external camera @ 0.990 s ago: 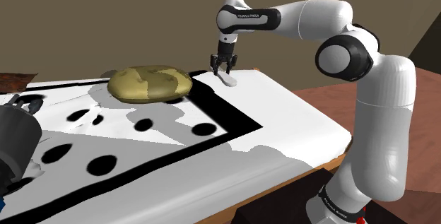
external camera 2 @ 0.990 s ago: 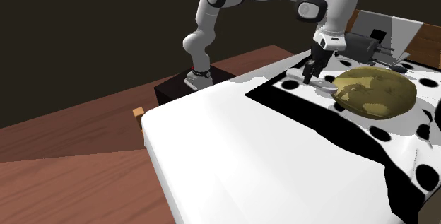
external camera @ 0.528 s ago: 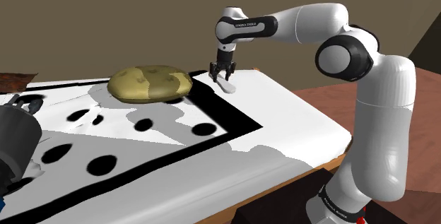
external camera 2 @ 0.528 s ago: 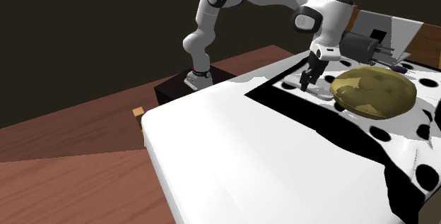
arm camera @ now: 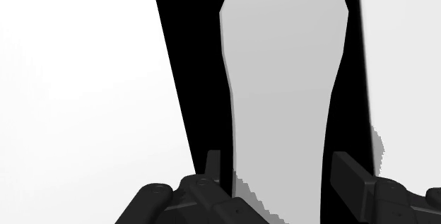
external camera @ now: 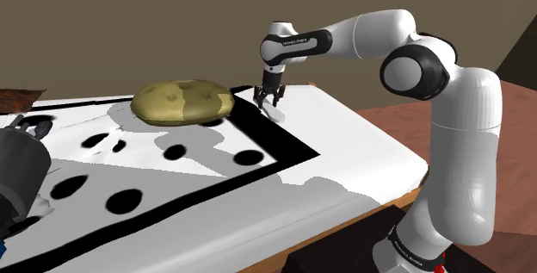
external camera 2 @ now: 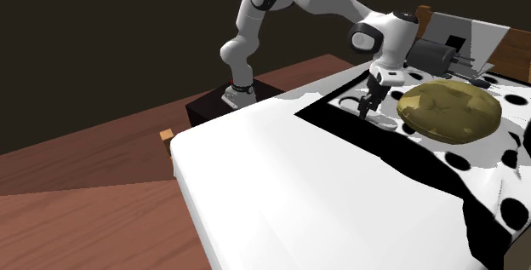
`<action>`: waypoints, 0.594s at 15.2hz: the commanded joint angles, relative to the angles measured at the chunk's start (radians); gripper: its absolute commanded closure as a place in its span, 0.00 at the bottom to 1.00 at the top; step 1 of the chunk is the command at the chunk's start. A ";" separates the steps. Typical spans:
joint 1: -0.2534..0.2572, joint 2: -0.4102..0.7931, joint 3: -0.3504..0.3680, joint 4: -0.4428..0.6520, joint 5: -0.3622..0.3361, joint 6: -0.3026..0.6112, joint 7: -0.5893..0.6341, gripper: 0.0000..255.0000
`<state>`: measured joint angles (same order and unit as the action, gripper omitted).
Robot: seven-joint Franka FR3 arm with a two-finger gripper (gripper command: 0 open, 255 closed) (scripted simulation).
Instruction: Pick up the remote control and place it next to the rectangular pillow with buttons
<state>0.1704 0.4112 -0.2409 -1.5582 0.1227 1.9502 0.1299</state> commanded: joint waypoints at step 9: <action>-0.001 0.041 0.007 -0.076 0.014 0.116 -0.011 1.00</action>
<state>0.1700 0.4471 -0.2350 -1.6267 0.1349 2.0535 0.1210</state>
